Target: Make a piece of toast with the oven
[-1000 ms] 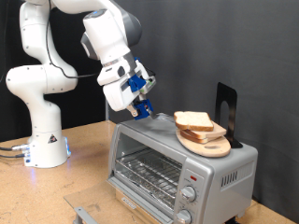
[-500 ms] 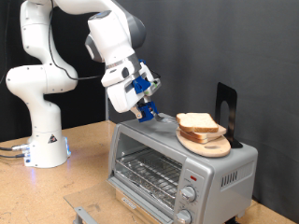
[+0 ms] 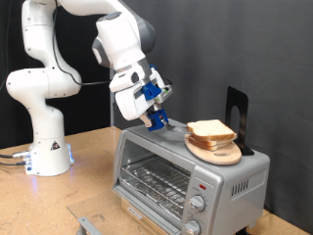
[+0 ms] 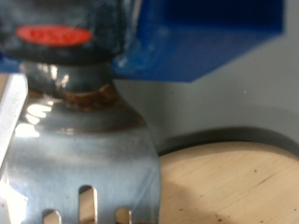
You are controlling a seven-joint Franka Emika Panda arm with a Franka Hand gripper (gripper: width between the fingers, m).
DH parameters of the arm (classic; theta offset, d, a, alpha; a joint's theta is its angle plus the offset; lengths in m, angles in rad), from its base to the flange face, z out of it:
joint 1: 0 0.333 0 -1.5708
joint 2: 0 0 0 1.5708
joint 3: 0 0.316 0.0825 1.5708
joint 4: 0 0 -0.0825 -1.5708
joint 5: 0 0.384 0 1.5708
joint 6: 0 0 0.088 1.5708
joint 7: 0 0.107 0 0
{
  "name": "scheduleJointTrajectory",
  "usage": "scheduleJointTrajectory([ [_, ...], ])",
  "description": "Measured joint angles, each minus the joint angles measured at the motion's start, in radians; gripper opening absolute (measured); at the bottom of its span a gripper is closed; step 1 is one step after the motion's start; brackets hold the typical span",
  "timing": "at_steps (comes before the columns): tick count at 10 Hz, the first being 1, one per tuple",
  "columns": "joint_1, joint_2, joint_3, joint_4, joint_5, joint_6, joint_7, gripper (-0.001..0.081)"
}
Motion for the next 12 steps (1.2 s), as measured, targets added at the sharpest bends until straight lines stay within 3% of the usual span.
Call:
scheduleJointTrajectory([
  [6,-0.001,0.025,-0.002,0.081,-0.096,-0.195,0.080,0.0498],
  [12,-0.002,0.024,-0.003,0.097,-0.111,-0.227,0.088,0.0498],
])
